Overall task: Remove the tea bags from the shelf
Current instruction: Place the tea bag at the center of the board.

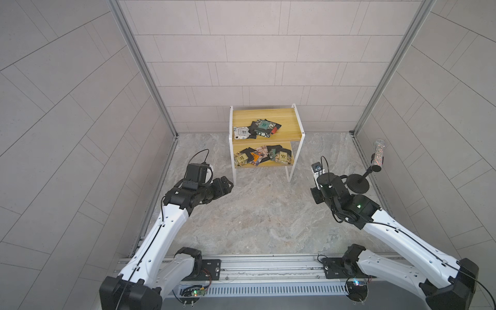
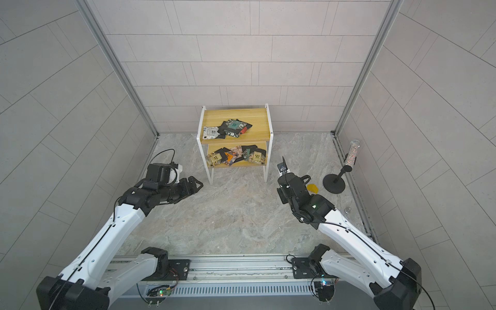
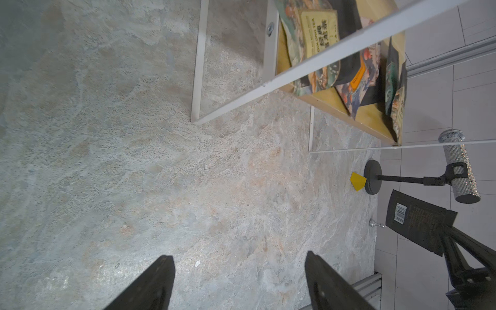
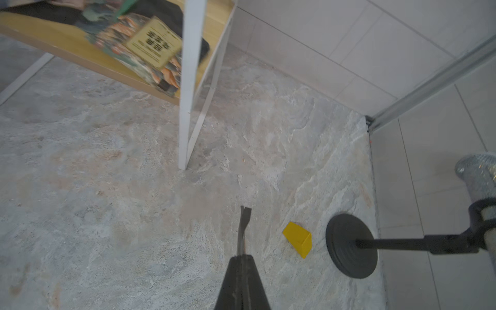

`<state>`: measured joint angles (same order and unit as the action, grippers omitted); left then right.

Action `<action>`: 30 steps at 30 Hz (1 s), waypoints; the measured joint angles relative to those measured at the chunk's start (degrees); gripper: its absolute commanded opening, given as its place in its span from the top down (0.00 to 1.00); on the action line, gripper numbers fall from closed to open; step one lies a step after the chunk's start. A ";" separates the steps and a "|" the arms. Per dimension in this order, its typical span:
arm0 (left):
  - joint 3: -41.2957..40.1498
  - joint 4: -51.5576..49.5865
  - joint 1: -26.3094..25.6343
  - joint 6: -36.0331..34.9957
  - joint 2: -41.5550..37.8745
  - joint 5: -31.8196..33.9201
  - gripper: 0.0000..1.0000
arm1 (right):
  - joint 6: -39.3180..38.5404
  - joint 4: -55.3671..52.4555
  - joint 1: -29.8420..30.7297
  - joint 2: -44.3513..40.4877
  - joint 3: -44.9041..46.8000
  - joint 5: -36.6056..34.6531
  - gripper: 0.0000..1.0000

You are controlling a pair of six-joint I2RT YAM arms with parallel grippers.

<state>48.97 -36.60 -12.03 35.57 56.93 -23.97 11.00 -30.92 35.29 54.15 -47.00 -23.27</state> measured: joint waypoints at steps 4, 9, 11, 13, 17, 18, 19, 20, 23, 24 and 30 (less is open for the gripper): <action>-1.62 1.31 0.00 0.04 0.28 -0.04 0.16 | 7.69 0.94 -4.79 2.62 2.93 0.33 1.00; -3.08 2.54 0.00 0.02 1.86 -0.26 0.16 | 13.62 3.67 -8.28 5.27 7.54 1.11 1.00; -3.50 2.73 0.00 0.00 2.25 -0.37 0.16 | 14.84 4.63 -8.57 6.88 8.50 1.40 1.00; -3.61 2.89 0.00 0.00 2.54 -0.42 0.16 | 15.76 6.01 -8.74 9.05 9.09 1.97 1.00; -3.61 3.45 0.00 -0.02 3.10 -0.48 0.16 | 17.31 8.61 -8.72 13.57 9.55 4.07 1.00; -3.61 3.54 0.00 -0.02 3.28 -0.48 0.16 | 17.66 9.29 -8.72 14.45 9.55 4.70 1.00; -3.61 3.63 0.00 -0.02 3.50 -0.48 0.16 | 18.14 10.01 -8.72 15.47 9.55 5.57 1.00; -3.61 3.72 0.00 -0.02 3.72 -0.50 0.16 | 18.58 10.64 -8.66 16.33 9.60 6.47 1.00; -3.61 3.80 0.00 -0.02 4.28 -0.50 0.16 | 20.04 12.83 -7.85 18.43 10.10 8.31 1.00; -3.61 3.80 0.00 -0.02 4.44 -0.50 0.16 | 20.48 13.49 -7.52 18.86 10.23 8.87 1.00; -3.61 3.80 0.00 -0.07 5.46 -0.72 0.16 | 22.82 18.38 -6.27 21.57 12.72 12.57 1.00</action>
<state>45.36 -32.80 -12.03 35.51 62.39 -24.69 33.82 -12.53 29.02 75.72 -34.28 -10.70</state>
